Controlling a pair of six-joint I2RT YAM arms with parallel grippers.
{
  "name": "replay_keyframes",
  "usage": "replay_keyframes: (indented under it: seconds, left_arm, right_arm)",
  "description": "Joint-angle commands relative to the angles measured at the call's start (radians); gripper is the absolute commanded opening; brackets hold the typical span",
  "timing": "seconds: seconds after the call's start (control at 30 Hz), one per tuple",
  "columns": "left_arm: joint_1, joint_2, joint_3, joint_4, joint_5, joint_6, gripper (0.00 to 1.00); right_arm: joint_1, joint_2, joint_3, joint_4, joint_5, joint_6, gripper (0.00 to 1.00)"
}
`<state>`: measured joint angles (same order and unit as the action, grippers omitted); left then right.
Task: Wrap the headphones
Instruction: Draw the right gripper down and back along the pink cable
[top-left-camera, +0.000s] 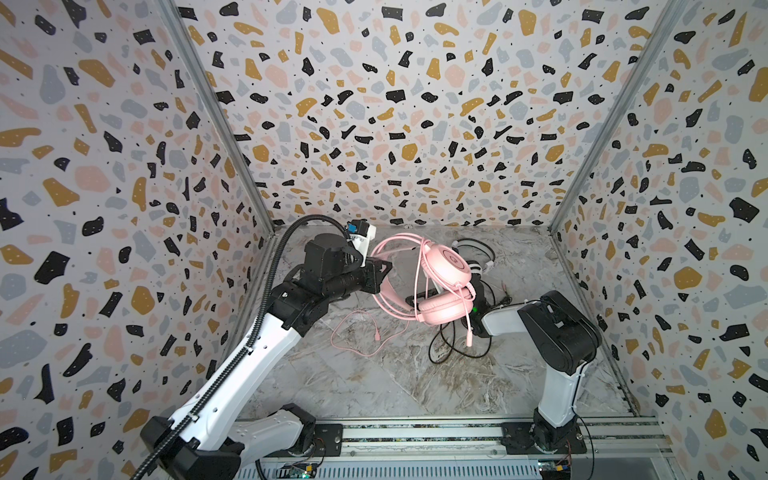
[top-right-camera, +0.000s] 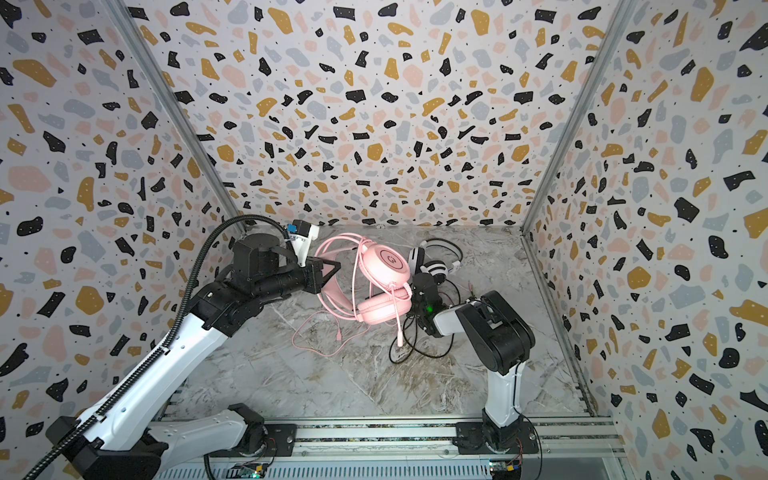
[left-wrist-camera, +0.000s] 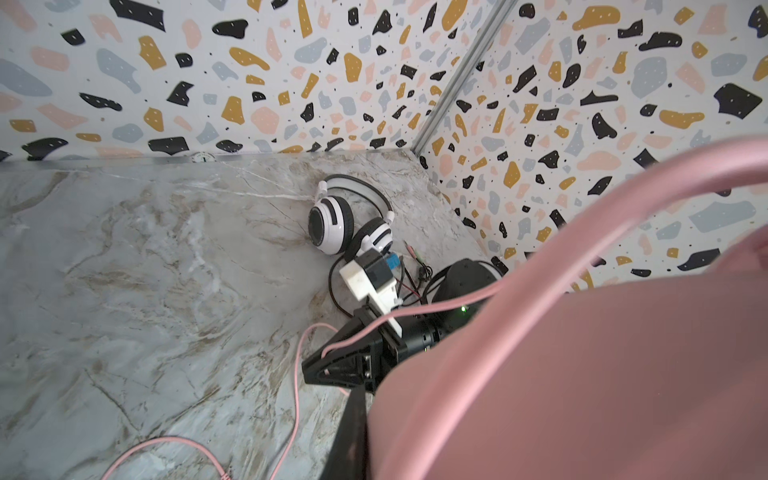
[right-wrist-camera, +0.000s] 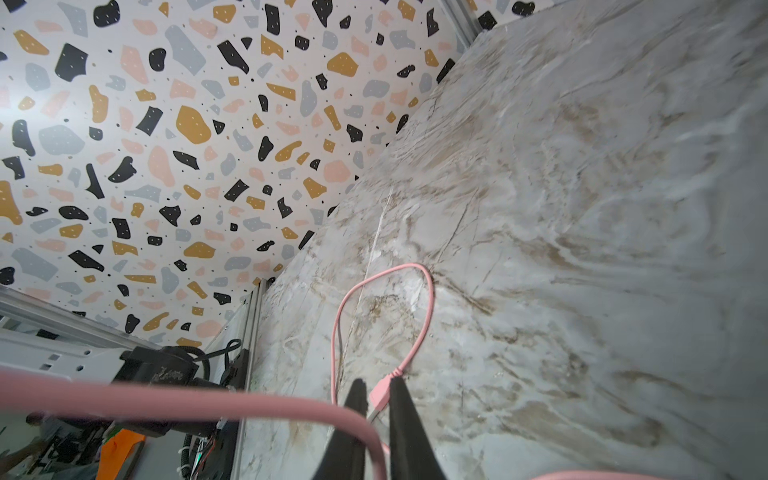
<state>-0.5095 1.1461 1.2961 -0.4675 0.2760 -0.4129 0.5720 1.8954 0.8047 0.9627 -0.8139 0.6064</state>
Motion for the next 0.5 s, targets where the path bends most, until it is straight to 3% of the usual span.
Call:
replay_keyframes:
  seconds: [0.0, 0.17, 0.3, 0.37, 0.47]
  left_arm:
    - [0.020, -0.012, 0.070, 0.093, -0.055, -0.055, 0.00]
    - [0.105, 0.018, 0.041, 0.153, -0.076, -0.121, 0.00]
    - [0.193, 0.057, -0.003, 0.195, -0.054, -0.188, 0.00]
    - [0.233, 0.065, -0.035, 0.239, -0.038, -0.202, 0.00]
    - [0.260, 0.061, -0.070, 0.247, -0.145, -0.191, 0.00]
  right_arm:
    - [0.024, -0.009, -0.042, 0.021, 0.034, -0.004, 0.02]
    - [0.069, -0.067, -0.134, 0.023, 0.086, -0.005, 0.02]
    - [0.125, -0.136, -0.165, -0.120, 0.136, -0.070, 0.02]
    - [0.177, -0.189, -0.180, -0.219, 0.205, -0.122, 0.03]
    - [0.250, -0.258, -0.204, -0.334, 0.339, -0.173, 0.03]
